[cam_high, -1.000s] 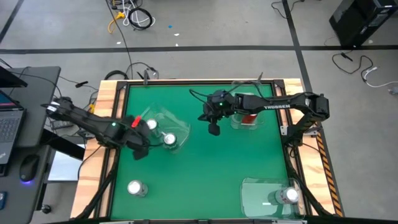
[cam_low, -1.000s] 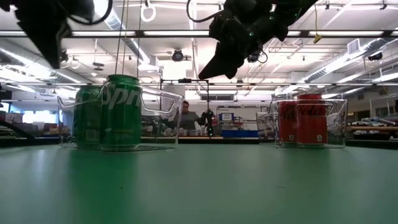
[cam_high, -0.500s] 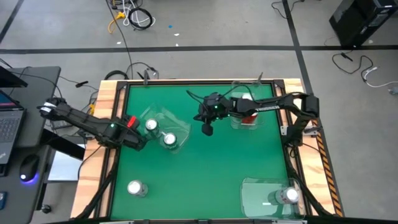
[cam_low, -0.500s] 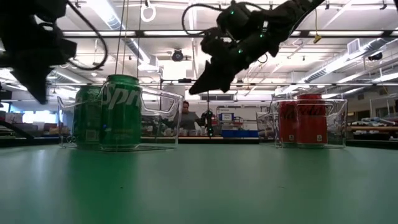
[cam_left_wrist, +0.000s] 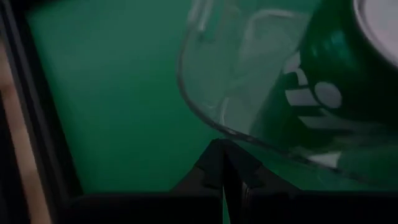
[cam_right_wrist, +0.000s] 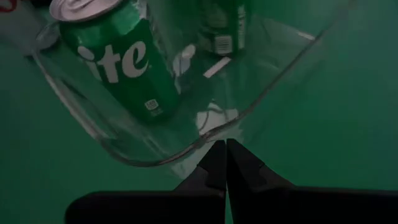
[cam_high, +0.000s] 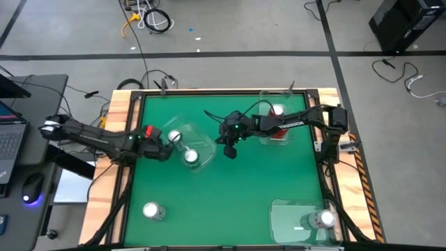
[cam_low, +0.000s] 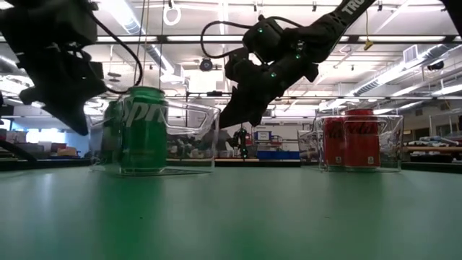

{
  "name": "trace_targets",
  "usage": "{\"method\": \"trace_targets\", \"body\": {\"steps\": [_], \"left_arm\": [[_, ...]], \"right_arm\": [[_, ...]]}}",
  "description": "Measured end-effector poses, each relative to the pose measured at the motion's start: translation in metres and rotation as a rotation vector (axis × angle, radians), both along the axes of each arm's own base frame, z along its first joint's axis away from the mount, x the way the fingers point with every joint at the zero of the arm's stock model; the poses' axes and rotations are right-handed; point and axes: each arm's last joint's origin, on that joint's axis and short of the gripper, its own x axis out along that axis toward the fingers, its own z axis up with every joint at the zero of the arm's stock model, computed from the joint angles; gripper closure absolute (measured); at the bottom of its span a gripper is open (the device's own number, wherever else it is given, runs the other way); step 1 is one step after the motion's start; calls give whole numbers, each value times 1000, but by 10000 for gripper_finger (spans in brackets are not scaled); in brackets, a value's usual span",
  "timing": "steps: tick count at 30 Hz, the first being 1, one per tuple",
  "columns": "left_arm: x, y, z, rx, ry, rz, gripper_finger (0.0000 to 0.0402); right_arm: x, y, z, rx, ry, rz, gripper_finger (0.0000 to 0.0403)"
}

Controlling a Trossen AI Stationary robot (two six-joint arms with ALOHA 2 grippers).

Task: Sort soda cans
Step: Adjust the top left transparent bin

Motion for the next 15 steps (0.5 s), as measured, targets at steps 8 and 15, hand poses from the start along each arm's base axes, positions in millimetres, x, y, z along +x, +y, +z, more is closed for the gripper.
{"method": "trace_targets", "body": {"steps": [8, 15], "left_arm": [[13, 22, 2, 165, -52, 21, 401], [23, 44, 9, 267, -52, 0, 401]], "right_arm": [[3, 18, 1, 8, -13, 62, 403], [8, 28, 4, 1, -65, 87, 403]]}}
